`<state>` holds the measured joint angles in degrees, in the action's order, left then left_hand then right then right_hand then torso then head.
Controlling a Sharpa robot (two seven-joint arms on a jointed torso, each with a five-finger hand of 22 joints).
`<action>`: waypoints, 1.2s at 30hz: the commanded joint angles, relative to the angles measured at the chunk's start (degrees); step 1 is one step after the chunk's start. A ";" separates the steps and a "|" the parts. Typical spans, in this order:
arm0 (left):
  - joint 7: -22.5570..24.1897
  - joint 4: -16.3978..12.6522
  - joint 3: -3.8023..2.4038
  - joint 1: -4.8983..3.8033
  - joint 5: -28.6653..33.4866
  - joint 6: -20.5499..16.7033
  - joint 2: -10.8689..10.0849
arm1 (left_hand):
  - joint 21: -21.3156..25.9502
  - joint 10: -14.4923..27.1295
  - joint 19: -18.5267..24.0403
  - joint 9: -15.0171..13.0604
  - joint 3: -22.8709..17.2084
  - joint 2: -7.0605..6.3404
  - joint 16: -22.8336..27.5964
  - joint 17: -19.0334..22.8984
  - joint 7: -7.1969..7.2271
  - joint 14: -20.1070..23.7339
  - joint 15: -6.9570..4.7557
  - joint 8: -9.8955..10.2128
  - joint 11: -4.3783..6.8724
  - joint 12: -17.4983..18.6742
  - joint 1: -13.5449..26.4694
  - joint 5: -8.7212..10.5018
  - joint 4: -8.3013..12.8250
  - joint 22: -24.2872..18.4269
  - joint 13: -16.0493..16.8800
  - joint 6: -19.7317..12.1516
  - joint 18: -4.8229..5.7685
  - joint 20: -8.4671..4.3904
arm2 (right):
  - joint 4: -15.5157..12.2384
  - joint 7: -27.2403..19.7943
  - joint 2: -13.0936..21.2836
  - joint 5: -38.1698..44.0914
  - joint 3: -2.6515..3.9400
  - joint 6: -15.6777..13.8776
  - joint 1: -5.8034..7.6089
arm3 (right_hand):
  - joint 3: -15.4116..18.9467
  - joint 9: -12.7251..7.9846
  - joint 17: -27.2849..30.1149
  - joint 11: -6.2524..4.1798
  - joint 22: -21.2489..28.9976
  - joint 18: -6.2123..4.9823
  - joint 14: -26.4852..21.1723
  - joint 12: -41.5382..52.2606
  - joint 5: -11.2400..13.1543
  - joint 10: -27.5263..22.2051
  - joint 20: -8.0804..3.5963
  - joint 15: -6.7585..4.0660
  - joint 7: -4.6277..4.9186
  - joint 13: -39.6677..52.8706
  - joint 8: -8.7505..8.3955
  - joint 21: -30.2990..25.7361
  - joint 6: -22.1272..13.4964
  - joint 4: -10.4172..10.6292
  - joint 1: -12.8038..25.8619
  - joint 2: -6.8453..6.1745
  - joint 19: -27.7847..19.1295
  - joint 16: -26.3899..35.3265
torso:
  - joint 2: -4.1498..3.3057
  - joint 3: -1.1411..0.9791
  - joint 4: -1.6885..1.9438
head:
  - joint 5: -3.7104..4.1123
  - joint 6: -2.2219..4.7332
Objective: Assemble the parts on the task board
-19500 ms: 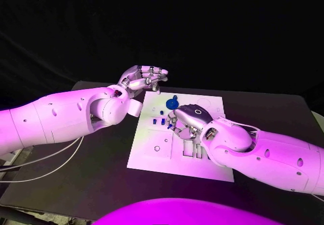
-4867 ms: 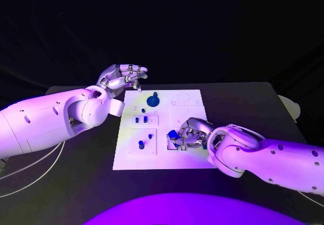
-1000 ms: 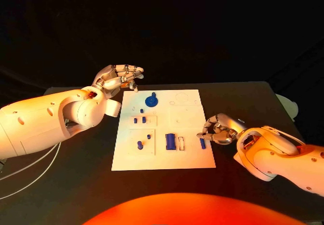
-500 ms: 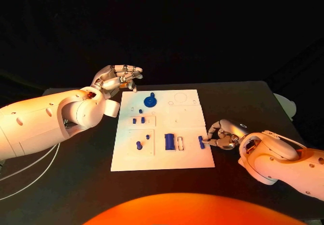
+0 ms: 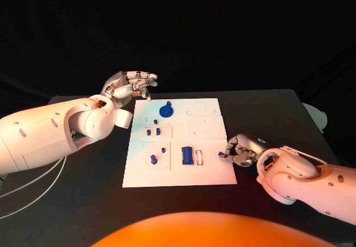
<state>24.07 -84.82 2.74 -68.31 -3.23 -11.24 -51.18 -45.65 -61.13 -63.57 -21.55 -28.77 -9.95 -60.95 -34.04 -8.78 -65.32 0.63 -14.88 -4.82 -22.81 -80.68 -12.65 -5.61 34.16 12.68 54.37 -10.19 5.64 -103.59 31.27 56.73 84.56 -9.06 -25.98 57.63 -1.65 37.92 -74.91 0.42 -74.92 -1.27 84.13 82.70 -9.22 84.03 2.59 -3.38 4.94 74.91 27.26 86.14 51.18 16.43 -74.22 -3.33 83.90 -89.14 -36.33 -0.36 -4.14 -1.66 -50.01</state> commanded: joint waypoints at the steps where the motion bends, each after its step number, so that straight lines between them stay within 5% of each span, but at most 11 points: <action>1: 0.24 -0.11 -0.04 -0.03 0.27 0.75 0.00 | 0.18 0.45 -0.42 -0.06 -0.05 0.63 0.09 0.08 -0.06 0.49 0.00 -0.28 -0.04 -0.39 0.03 -0.29 -0.37 -0.08 0.07 -0.33 -0.36 -0.07 | 0.12 0.75 -0.40 0.82 -0.16 1.06 -0.33 | 0.19 -0.15 -12.19 0.20 -12.93 0.33 5.24 -0.15 -0.35 0.80 0.26 0.21 0.00 8.69 -0.10 0.06 0.63 0.02 -0.69 0.41 4.78 0.07 | 0.04 0.01 -0.06 | 0.02 0.01; 6: 0.23 -0.13 -0.04 -0.03 0.27 0.77 -0.01 | 0.18 0.45 -0.42 -0.06 -0.05 0.63 0.09 0.08 -0.06 0.49 0.00 -0.28 -0.04 -0.39 0.03 -0.29 -0.37 -0.08 0.07 -0.33 -0.36 -0.07 | 0.38 0.57 -1.17 0.97 -0.17 2.29 -0.50 | -0.09 -0.14 -12.25 -0.11 -12.97 0.34 5.26 -0.06 -0.24 0.88 0.06 -0.05 -0.34 8.79 -0.03 0.12 1.14 -0.45 -2.43 0.56 4.81 0.05 | 0.07 0.01 -0.02 | 0.09 0.01; 8: 0.21 -0.15 -0.04 -0.03 0.27 0.79 -0.01 | 0.18 0.45 -0.42 -0.06 -0.05 0.63 0.09 0.08 -0.06 0.49 0.00 -0.28 -0.04 -0.39 0.03 -0.29 -0.37 -0.08 0.07 -0.33 -0.36 -0.07 | 0.53 0.64 -1.42 1.41 -0.18 3.14 -0.61 | -1.45 -0.29 -12.23 -0.36 -12.99 0.35 5.25 -0.10 3.11 0.88 -0.18 -0.30 -0.58 8.81 -0.27 0.11 1.38 -1.20 -5.46 0.96 4.82 0.07 | 0.04 -0.02 0.02 | 0.10 0.01; 18: -0.05 -0.24 -0.04 -0.03 0.27 0.73 -0.23 | 0.22 0.51 -0.42 -0.06 -0.06 0.65 0.08 0.10 -0.08 0.52 0.03 -0.28 -0.05 -0.44 0.04 -0.31 -0.40 -0.11 0.09 -0.38 -0.36 -0.06 | 0.72 2.62 -1.65 7.79 -0.24 10.76 -0.88 | -3.27 -0.85 -12.19 -0.27 -13.01 0.35 5.23 -0.73 4.02 0.37 -0.27 -0.29 -0.40 8.39 -1.08 0.07 1.51 -3.14 -9.78 -0.85 4.80 0.11 | 0.03 0.01 -0.09 | 0.16 0.01; 23: -0.15 -0.27 -0.04 -0.03 0.27 0.72 -0.32 | 0.24 0.55 -0.42 -0.05 -0.11 0.70 0.08 0.11 -0.09 0.54 0.03 -0.28 -0.05 -0.46 -0.03 -0.34 -0.37 -0.11 0.09 -0.41 -0.36 -0.05 | 0.29 3.29 -1.48 9.95 -0.25 12.27 -0.96 | -4.77 -1.25 -12.33 -0.07 -13.06 0.37 5.25 -1.03 3.24 0.06 -0.14 -0.12 -0.17 8.20 -1.60 0.12 1.64 -4.18 -12.08 -1.27 4.82 0.07 | 0.05 -0.06 -0.03 | 0.15 0.01; 27: -0.20 -0.29 -0.04 -0.03 0.27 0.67 -0.37 | 0.26 0.59 -0.43 -0.05 -0.17 0.76 0.08 0.12 -0.09 0.56 0.03 -0.28 -0.05 -0.48 -0.12 -0.36 -0.33 -0.12 0.10 -0.43 -0.36 -0.05 | -0.23 3.42 -1.34 9.54 -0.25 10.62 -1.02 | -11.65 -1.70 -12.49 -0.80 -13.30 0.46 5.29 -0.43 -0.91 0.56 -0.48 -0.59 -0.88 8.76 -1.94 0.50 2.85 -4.80 -14.40 0.89 4.97 0.03 | 0.10 -0.05 -0.04 | 0.10 0.01; 30: -0.22 -0.30 -0.03 -0.03 0.27 0.65 -0.38 | 0.27 0.63 -0.43 -0.05 -0.21 0.78 0.08 0.13 -0.09 0.57 0.02 -0.29 -0.05 -0.51 -0.20 -0.37 -0.28 -0.13 0.11 -0.44 -0.37 -0.05 | -0.65 3.29 -1.23 8.38 -0.25 8.83 -1.04 | -15.26 -1.02 -12.58 -0.81 -13.34 0.47 5.31 -0.28 -1.83 0.84 -0.60 -0.63 -0.82 8.90 -1.54 0.54 2.21 -4.60 -13.39 0.87 5.00 0.01 | 0.10 -0.04 -0.05 | 0.13 0.01; 36: -0.23 -0.32 -0.03 -0.03 0.27 0.64 -0.34 | 0.27 0.63 -0.43 -0.05 -0.21 0.78 0.08 0.13 -0.09 0.57 0.02 -0.29 -0.05 -0.51 -0.20 -0.37 -0.28 -0.13 0.11 -0.44 -0.37 -0.05 | -1.99 2.83 -0.99 6.13 -0.09 4.07 -0.95 | -29.84 2.07 -12.86 -0.93 -13.50 0.52 5.38 -0.05 -3.59 1.44 -0.71 -0.67 -0.85 9.20 0.87 0.68 1.84 -6.30 -5.31 -3.75 5.09 -0.07 | 0.10 0.03 0.02 | 0.25 0.01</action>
<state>23.59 -84.97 2.74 -68.31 -3.21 -11.25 -51.59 -45.65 -60.88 -63.57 -21.55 -28.77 -9.71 -60.94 -33.97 -8.78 -65.20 0.75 -14.88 -4.99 -23.07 -80.92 -12.65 -5.61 34.11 12.72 54.37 -10.19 5.64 -105.48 32.53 55.71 92.50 -8.85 -21.48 57.06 -20.18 39.26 -74.94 -0.51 -74.95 -1.27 83.80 82.38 -12.66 84.35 2.24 -3.71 4.31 74.85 27.24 86.66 53.00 20.70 -81.52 -6.40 84.01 -89.14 -36.25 -0.38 -4.17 -1.49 -50.01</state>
